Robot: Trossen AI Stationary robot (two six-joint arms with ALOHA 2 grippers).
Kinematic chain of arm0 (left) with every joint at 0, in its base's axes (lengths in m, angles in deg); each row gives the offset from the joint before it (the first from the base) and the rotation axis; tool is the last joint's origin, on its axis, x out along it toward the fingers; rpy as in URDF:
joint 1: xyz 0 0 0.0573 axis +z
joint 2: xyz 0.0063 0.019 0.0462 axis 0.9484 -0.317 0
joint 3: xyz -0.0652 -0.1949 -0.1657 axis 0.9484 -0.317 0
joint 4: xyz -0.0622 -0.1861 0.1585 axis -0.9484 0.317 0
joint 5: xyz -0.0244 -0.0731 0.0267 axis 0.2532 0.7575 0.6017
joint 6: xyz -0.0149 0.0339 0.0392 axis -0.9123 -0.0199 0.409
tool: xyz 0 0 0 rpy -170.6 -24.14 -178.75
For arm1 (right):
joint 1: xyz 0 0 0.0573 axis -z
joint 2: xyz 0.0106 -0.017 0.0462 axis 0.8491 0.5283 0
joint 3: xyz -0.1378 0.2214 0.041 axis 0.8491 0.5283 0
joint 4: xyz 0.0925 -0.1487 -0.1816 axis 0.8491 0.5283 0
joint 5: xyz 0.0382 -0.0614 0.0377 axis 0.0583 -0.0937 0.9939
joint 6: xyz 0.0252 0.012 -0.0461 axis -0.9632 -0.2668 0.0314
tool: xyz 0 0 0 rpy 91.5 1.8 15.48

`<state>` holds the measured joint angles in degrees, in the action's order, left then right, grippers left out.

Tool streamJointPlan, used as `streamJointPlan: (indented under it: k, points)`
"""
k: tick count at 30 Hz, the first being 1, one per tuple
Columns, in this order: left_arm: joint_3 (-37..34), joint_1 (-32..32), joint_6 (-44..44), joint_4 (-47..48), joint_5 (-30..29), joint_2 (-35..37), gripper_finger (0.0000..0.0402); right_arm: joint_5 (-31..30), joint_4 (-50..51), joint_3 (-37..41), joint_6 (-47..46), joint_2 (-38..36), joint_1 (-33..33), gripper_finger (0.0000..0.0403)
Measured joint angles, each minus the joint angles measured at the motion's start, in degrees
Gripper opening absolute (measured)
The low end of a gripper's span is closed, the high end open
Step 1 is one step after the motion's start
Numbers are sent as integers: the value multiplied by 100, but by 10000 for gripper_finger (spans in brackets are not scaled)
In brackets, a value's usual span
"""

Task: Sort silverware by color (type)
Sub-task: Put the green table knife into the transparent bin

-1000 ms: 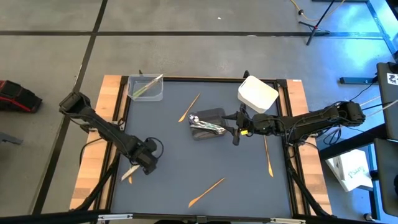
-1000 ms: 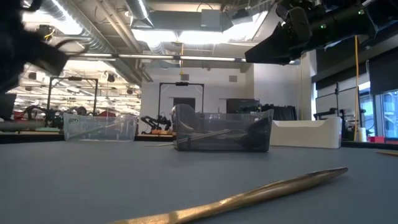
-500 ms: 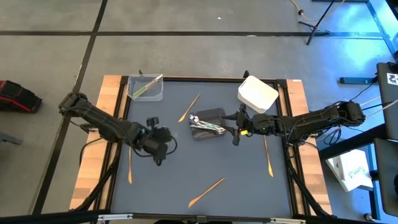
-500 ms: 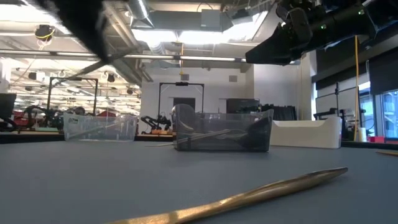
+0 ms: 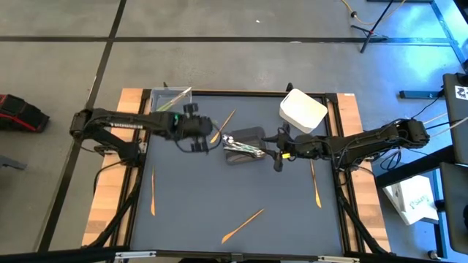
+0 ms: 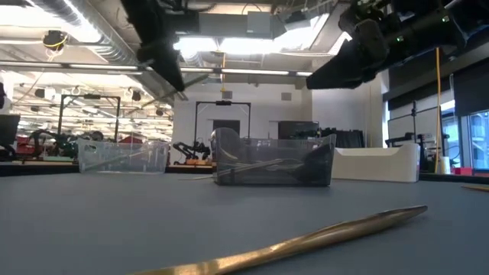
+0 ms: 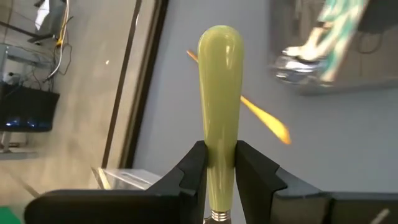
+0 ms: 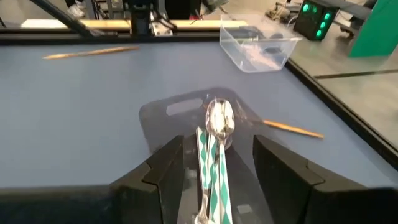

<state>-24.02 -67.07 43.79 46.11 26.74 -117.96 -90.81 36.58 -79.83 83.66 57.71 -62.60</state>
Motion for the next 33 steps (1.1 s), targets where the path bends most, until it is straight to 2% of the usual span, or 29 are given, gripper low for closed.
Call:
streamJointPlan:
  k: [12,19,26,33]
  points:
    - [2,2562,2077,-730,1231,-6,61,1,722,0,-632,0,0,179]
    - [-107,3740,2427,-1396,1976,-24,61,-1,999,0,-898,0,0,179]
    - [-680,4456,2726,-1594,2172,-26,61,2,1231,0,-1045,-1,-2,179]
    - [-1469,4747,2830,-1972,1973,-31,61,-5,1278,2,-1046,0,-2,179]
